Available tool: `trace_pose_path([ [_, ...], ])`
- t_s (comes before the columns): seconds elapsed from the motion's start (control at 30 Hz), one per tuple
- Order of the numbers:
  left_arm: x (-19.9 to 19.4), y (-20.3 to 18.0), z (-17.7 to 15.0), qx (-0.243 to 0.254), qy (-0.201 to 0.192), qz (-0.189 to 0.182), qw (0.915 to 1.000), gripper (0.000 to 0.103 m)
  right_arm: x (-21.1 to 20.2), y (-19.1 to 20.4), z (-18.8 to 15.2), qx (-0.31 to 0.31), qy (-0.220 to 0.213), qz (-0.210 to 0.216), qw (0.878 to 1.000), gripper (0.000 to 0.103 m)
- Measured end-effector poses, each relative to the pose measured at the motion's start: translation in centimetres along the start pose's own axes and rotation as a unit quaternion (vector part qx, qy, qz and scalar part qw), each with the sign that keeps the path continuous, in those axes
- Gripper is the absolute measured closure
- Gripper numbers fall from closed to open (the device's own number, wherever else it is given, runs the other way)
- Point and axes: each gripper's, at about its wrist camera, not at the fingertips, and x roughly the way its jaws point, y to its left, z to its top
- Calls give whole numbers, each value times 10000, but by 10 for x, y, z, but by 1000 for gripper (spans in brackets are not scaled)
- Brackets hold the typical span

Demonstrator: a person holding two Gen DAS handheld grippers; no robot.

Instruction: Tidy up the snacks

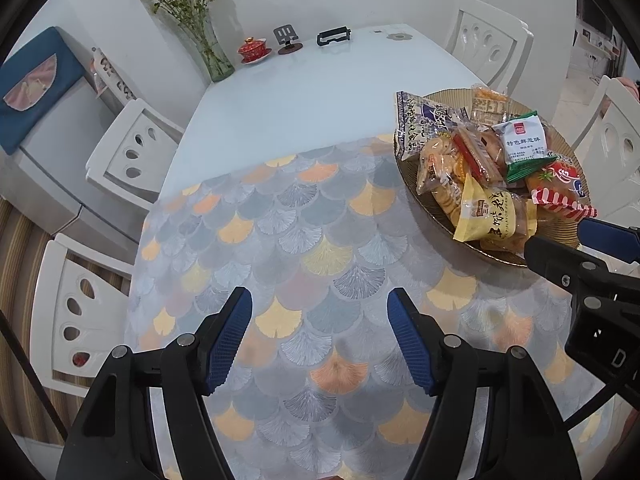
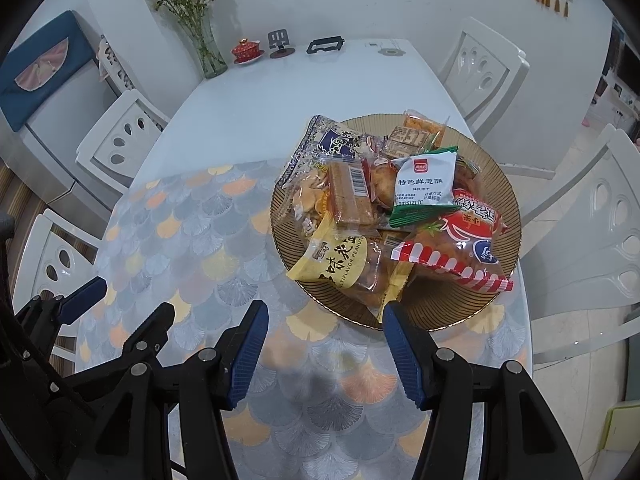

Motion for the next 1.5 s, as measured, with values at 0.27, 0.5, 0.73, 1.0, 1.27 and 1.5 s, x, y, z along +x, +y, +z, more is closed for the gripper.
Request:
trace_pose_path([
  [0.27,1,4,-2,-46,21,55,10000,35,1,3,0,-21,23,29,10000,46],
  [0.5,1,11,-3,-29,14,86,10000,35,2,10,0,-52,28,68,10000,46],
  [0.73,-1,14,-2,99,-98,175,9997,35,1,14,1,-64,10,30,10000,46],
  [1.0,-3,10,2,229,-156,98,9996,35,-2,10,1,51,-23,-53,10000,46],
  [1.27,-1,7,4,365,-131,-22,9992,35,-3,7,0,157,-40,-118,9998,46],
  [1.5,0,10,4,392,-166,-37,9991,35,-3,9,1,188,-62,-140,9997,46],
])
